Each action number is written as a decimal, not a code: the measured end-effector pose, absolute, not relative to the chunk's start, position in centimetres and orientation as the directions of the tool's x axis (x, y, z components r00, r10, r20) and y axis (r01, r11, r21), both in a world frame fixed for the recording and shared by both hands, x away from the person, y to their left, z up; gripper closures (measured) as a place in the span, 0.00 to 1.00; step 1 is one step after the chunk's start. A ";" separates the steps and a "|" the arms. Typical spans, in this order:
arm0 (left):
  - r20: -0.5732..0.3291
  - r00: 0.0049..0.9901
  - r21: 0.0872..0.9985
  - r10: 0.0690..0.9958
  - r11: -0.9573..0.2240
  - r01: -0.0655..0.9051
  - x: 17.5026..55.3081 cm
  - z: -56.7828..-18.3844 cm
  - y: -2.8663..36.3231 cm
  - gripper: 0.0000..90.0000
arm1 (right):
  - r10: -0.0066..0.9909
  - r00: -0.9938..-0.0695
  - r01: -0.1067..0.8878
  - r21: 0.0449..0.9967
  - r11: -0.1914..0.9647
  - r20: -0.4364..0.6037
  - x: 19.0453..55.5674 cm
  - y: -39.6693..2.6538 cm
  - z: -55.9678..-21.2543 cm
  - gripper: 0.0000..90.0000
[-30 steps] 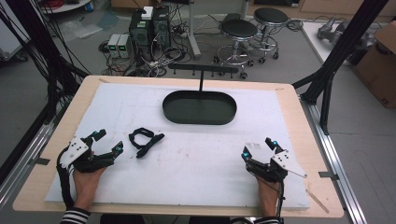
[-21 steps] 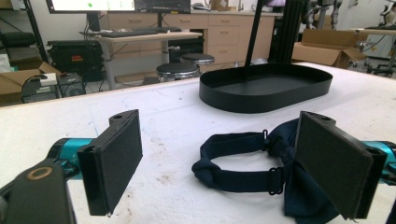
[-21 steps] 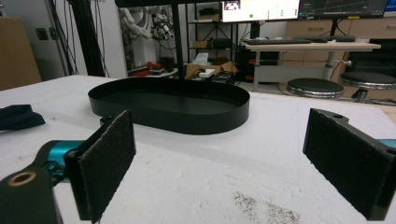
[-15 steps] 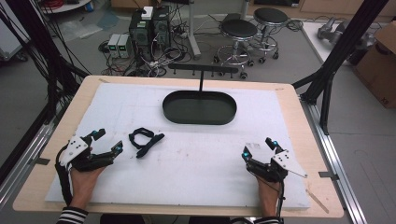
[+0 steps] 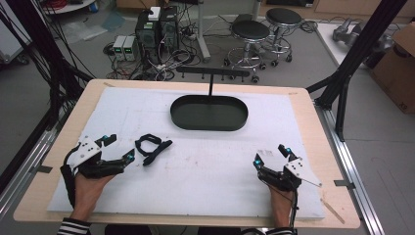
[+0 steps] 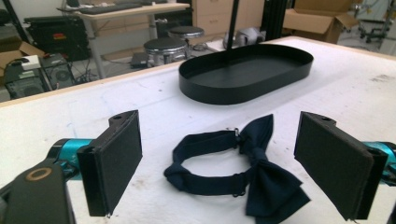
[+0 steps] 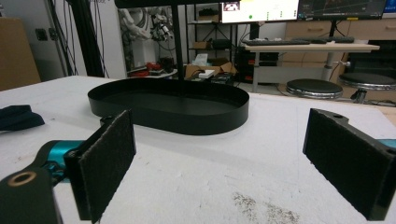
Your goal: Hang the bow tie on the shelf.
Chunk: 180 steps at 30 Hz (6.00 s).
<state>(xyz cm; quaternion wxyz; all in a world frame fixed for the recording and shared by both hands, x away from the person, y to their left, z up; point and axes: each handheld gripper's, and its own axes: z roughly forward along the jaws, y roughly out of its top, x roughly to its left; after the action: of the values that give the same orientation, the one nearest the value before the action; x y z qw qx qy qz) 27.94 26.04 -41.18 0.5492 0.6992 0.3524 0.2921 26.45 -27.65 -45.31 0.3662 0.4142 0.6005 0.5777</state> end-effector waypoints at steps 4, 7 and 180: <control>0.021 0.603 0.963 0.798 -0.179 0.204 28.0 -40.7 25.3 0.17 | 0.920 -0.391 0.073 0.997 -0.011 0.039 26.4 -27.6 -45.3 0.09; 0.022 0.637 0.944 0.770 -0.226 0.242 28.1 -40.5 24.5 0.17 | 0.920 -0.391 0.074 0.997 -0.012 0.040 26.4 -27.6 -45.3 0.09; 0.033 0.755 0.917 0.655 -0.320 0.238 38.5 -31.0 16.2 0.93 | 0.920 -0.382 0.084 0.995 -0.061 0.089 26.4 -28.0 -45.3 0.09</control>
<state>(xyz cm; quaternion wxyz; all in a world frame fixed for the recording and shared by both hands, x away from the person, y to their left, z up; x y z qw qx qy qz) 38.51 16.25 -30.95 0.5092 0.7862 0.2839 0.2050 26.43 -28.03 -45.35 0.3547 0.4279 0.5862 0.5894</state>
